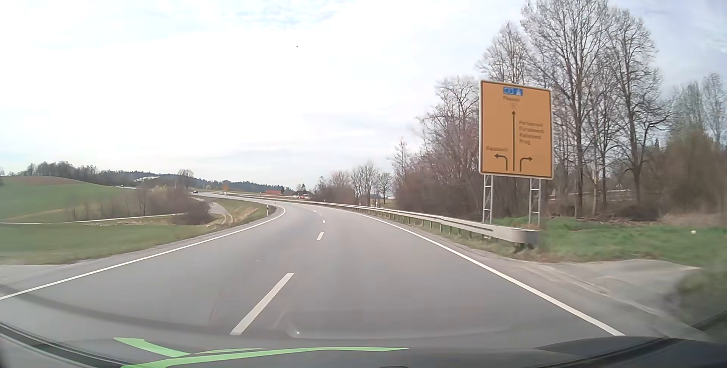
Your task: Follow the waypoints while adhering to traffic rules and regulations
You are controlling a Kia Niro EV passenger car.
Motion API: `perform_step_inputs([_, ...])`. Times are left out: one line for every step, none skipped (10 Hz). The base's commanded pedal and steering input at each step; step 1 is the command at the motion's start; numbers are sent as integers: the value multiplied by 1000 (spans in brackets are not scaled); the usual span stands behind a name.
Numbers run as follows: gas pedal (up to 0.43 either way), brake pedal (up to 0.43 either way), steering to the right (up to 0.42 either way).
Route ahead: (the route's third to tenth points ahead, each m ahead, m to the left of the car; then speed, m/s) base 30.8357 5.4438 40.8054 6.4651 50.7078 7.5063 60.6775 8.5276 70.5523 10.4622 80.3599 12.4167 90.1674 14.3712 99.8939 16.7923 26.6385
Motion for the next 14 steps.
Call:
perform_step_inputs([189, 0, -14])
perform_step_inputs([177, 0, -15])
perform_step_inputs([177, 0, -15])
perform_step_inputs([169, 0, -15])
perform_step_inputs([157, 0, -15])
perform_step_inputs([150, 0, -14])
perform_step_inputs([130, 0, -15])
perform_step_inputs([130, 0, -15])
perform_step_inputs([118, 0, -16])
perform_step_inputs([118, 0, -16])
perform_step_inputs([110, 0, -16])
perform_step_inputs([110, 0, -16])
perform_step_inputs([98, 0, -16])
perform_step_inputs([98, 0, -16])
